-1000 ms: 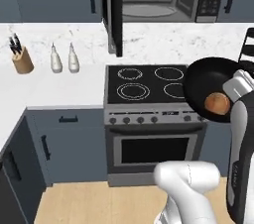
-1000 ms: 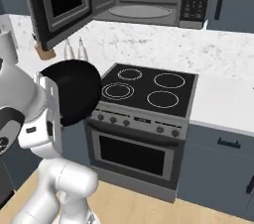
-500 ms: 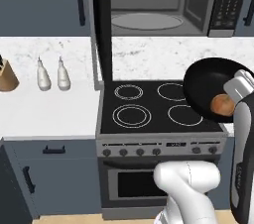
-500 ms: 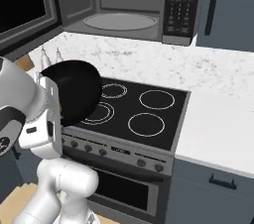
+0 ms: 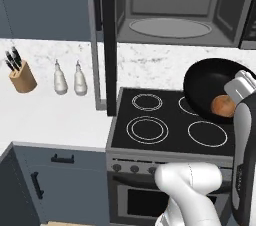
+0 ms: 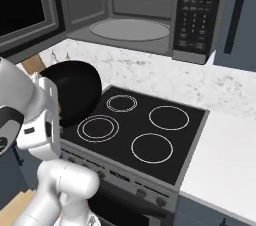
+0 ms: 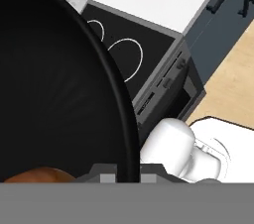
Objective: Pick the onion from the sink and place it in the bowl. Then pick the bowl and place it in the microwave. Then close the microwave door and press the start button.
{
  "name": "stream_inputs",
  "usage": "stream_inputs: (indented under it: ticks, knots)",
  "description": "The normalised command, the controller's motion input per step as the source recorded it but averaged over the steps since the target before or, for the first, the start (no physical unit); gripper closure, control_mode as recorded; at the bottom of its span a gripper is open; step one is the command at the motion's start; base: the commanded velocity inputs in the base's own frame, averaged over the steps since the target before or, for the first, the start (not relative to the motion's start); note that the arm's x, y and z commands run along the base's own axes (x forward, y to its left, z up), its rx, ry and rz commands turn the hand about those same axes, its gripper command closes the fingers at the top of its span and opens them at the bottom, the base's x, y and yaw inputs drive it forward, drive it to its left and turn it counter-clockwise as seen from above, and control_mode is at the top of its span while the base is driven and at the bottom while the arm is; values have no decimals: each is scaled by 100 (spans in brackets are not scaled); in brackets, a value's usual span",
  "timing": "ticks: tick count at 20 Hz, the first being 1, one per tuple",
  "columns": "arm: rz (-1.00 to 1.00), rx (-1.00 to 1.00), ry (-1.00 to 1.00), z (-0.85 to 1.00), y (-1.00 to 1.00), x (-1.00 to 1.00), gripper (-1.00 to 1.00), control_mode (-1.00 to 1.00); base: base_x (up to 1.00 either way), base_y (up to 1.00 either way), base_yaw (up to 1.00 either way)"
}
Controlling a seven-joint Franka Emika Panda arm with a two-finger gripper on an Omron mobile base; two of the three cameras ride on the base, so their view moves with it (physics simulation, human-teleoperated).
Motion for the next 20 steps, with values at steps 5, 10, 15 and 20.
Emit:
stream_inputs:
  ticks: [5, 10, 15, 20]
  knots:
    - [0, 0, 0, 0, 0, 0, 100, 100, 0, -44, 33]
    - [0, 0, 0, 0, 0, 0, 100, 100, 8, -55, 24]
    - [0, 0, 0, 0, 0, 0, 100, 100, 58, -21, 11]
    - [0, 0, 0, 0, 0, 0, 100, 100, 86, -17, 9]
